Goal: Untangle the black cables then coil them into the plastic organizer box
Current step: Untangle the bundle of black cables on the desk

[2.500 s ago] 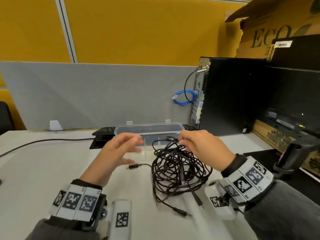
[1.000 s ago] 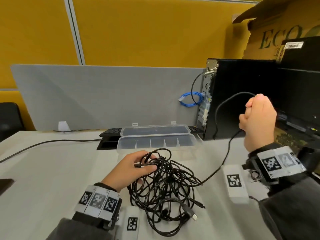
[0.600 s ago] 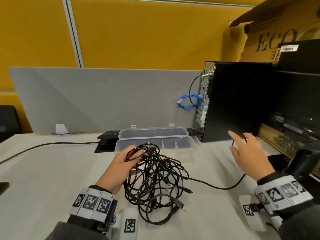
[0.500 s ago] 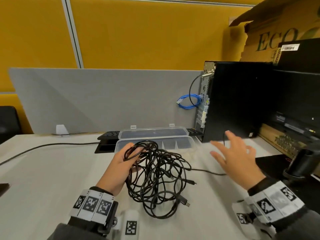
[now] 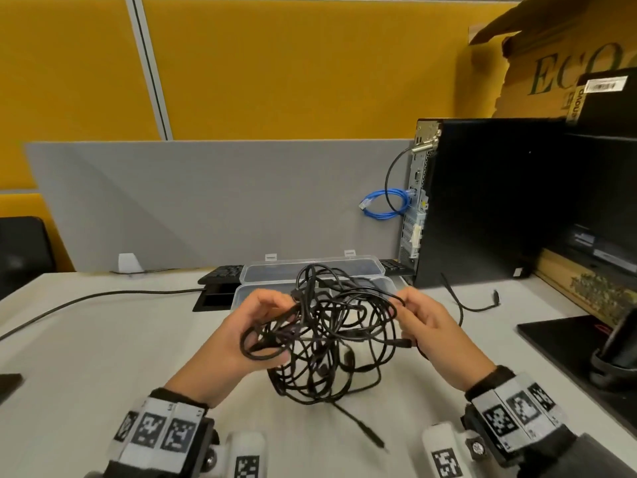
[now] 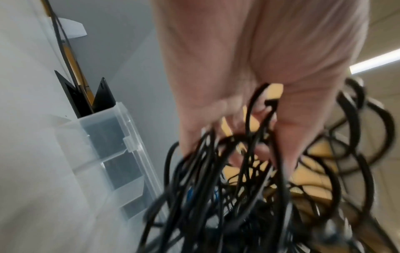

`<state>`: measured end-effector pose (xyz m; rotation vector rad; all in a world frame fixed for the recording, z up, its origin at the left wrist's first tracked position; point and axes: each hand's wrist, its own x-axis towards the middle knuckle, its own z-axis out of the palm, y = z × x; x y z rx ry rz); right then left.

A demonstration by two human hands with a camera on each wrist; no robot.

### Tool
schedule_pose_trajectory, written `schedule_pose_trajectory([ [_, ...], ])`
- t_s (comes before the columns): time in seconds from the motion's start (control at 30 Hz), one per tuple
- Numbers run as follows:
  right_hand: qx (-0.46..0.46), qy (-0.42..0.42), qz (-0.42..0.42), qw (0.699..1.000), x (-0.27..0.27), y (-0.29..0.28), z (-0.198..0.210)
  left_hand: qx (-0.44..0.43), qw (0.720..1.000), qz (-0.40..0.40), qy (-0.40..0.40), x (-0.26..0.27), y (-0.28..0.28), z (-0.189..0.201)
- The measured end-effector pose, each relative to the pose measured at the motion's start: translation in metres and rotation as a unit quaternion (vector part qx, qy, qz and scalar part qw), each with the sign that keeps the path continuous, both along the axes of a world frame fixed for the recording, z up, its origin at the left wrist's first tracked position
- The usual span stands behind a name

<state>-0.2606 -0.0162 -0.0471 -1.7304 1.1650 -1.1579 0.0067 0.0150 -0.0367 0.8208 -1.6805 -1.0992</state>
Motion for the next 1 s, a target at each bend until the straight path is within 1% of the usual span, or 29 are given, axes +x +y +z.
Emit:
schedule_pose_trajectory([
  [0.07, -0.037, -0.021, -0.012, 0.999, -0.002, 0.0, -0.003, 0.037, 0.997, -0.066, -0.029, 0.004, 0.002, 0.002],
  [0.13, -0.072, -0.023, -0.019, 0.997, -0.003, 0.001, -0.005, 0.08, 0.989, -0.122, -0.028, 0.007, 0.002, 0.002],
  [0.2, -0.105, -0.033, -0.031, 0.993, -0.004, 0.002, -0.004, 0.12, 0.981, -0.154, 0.019, 0.008, 0.002, 0.0],
  [0.23, -0.12, -0.042, -0.034, 0.991, -0.005, 0.003, -0.002, 0.142, 0.977, -0.151, 0.053, 0.005, 0.001, 0.0],
  [0.3, -0.141, -0.052, -0.037, 0.988, -0.006, 0.004, -0.001, 0.192, 0.969, -0.11, 0.111, -0.004, 0.0, 0.001],
  [0.33, -0.147, -0.052, -0.038, 0.987, -0.006, 0.005, 0.0, 0.203, 0.968, -0.086, 0.119, -0.012, 0.0, 0.004],
  [0.4, -0.155, -0.045, -0.041, 0.986, -0.006, 0.005, 0.001, 0.188, 0.974, -0.053, 0.115, -0.025, 0.002, 0.007],
  [0.43, -0.154, -0.041, -0.04, 0.986, -0.006, 0.005, 0.001, 0.184, 0.974, -0.041, 0.127, -0.03, 0.003, 0.008],
  [0.53, -0.138, -0.023, -0.034, 0.99, -0.006, 0.006, -0.001, 0.199, 0.963, -0.023, 0.18, -0.032, 0.005, 0.004],
  [0.57, -0.135, -0.009, -0.03, 0.99, -0.006, 0.006, -0.001, 0.198, 0.964, -0.014, 0.179, -0.032, 0.005, 0.003],
  [0.63, -0.126, 0.015, -0.01, 0.992, -0.005, 0.007, 0.0, 0.178, 0.974, 0.024, 0.14, -0.03, 0.004, 0.0],
  [0.7, -0.108, 0.017, 0.027, 0.994, -0.006, 0.009, 0.001, 0.147, 0.982, 0.068, 0.097, -0.031, 0.003, -0.001],
  [0.83, -0.08, 0.054, 0.059, 0.994, -0.011, 0.01, 0.005, 0.114, 0.987, 0.091, 0.073, -0.03, 0.003, 0.001],
  [0.9, -0.056, 0.096, 0.087, 0.99, -0.015, 0.012, 0.01, 0.1, 0.988, 0.101, 0.059, -0.029, 0.003, 0.004],
  [0.97, -0.032, 0.149, 0.115, 0.982, -0.02, 0.016, 0.017, 0.072, 0.991, 0.114, 0.024, -0.029, 0.003, 0.006],
  [1.0, -0.036, 0.153, 0.118, 0.98, -0.022, 0.019, 0.023, 0.057, 0.991, 0.123, 0.008, -0.028, 0.003, 0.007],
])
